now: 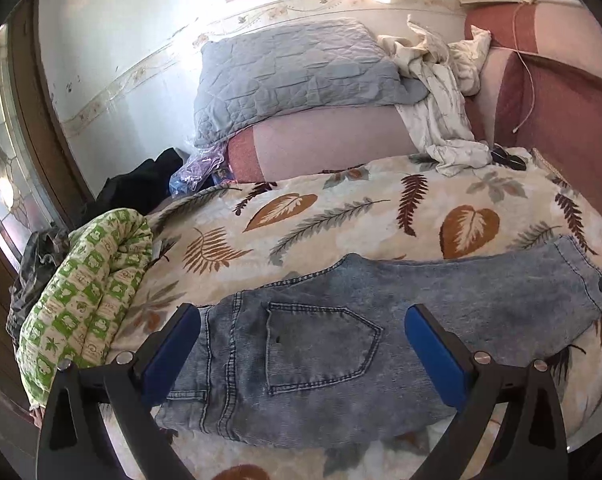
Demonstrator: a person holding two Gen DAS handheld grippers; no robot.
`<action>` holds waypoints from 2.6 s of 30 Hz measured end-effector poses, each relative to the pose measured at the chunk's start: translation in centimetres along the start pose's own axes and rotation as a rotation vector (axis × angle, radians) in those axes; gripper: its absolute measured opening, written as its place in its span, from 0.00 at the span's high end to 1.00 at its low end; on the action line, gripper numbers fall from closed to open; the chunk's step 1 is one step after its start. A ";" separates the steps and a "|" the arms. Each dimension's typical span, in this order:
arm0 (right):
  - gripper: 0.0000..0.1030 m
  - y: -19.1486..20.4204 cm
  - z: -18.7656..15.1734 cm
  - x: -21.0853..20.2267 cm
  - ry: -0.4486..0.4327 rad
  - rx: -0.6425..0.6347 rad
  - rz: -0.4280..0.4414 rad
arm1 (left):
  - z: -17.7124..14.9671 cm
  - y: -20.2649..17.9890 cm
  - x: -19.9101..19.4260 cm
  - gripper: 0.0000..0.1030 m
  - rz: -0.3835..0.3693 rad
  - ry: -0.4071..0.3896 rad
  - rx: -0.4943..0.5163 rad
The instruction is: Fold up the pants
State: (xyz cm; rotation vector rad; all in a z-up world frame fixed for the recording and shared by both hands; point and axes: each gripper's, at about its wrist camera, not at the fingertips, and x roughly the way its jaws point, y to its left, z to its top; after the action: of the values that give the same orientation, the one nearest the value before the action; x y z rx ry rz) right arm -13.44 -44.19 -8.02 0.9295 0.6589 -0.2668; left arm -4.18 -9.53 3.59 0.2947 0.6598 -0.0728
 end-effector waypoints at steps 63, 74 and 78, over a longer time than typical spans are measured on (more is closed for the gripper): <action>0.03 7.1 1.2 4.9 0.028 -0.354 -0.095 | -0.1 -2.8 4.8 0.01 -0.011 0.069 0.016; 0.03 1.7 4.3 2.5 -0.014 -0.175 -0.089 | 3.0 -10.1 5.6 0.01 -0.080 0.058 0.114; 0.03 0.9 4.7 2.3 -0.017 -0.128 -0.083 | 3.7 -12.5 6.2 0.01 -0.093 0.072 0.132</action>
State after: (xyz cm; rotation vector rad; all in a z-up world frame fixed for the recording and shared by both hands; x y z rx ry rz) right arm -9.29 -47.36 -6.89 0.7772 0.6918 -0.3027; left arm 0.93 -22.37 -0.53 0.3945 0.7412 -0.1961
